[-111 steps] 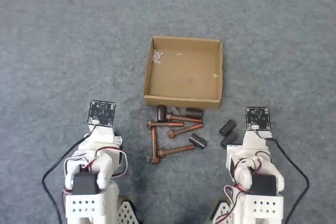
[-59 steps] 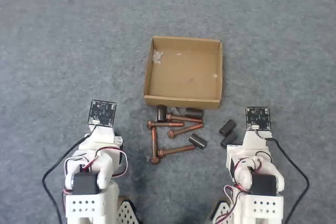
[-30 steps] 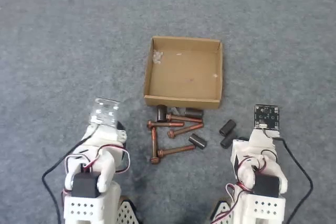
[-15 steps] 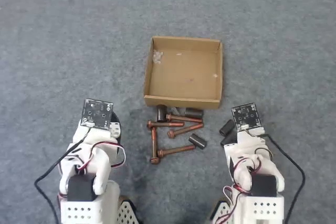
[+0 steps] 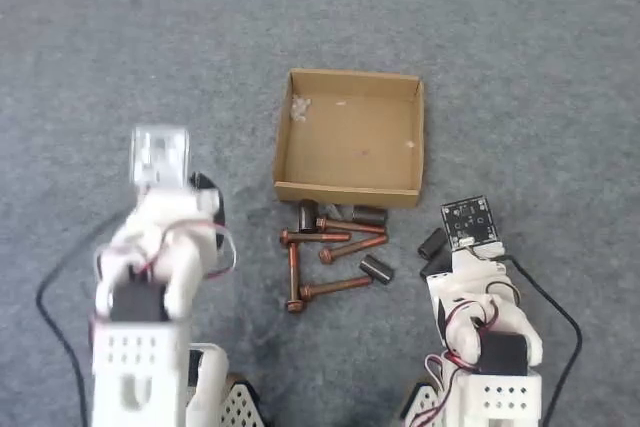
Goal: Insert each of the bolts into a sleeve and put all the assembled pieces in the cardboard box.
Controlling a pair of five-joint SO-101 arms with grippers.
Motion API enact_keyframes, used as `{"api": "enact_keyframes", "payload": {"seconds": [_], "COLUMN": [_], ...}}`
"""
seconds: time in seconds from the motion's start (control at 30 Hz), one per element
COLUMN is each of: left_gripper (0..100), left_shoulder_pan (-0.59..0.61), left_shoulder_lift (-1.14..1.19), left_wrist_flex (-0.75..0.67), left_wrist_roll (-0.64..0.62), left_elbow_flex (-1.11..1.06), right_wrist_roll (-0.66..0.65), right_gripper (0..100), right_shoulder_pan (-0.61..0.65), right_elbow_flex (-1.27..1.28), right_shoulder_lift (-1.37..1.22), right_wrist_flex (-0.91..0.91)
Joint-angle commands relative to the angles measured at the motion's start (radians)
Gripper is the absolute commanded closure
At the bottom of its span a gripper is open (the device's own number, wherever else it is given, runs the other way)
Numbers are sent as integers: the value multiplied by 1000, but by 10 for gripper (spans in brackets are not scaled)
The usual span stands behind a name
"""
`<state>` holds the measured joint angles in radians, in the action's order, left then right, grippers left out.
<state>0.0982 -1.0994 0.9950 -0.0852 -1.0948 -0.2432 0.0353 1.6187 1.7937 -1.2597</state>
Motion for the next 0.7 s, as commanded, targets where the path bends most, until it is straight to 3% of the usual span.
{"api": "enact_keyframes", "payload": {"seconds": [0.0, 0.17, 0.3, 0.5, 0.67], "left_gripper": [976, 926, 849, 848, 844], "left_shoulder_pan": [-5, -78, -239, -473, -505], "left_shoulder_lift": [336, 503, 508, 511, 516], "left_wrist_flex": [-25, -25, -25, -25, -101], "left_wrist_roll": [-64, -74, -75, -75, -75], "left_elbow_flex": [182, 234, 166, 108, 53], "right_wrist_roll": [-20, -20, -20, -46, -66], "right_gripper": [930, 932, 932, 932, 935], "right_shoulder_pan": [-12, -12, -12, -12, -10], "right_elbow_flex": [-32, -31, -29, -28, -23], "right_shoulder_lift": [8, 12, 13, 15, 16], "right_wrist_flex": [5, 8, 8, 8, 8]}}
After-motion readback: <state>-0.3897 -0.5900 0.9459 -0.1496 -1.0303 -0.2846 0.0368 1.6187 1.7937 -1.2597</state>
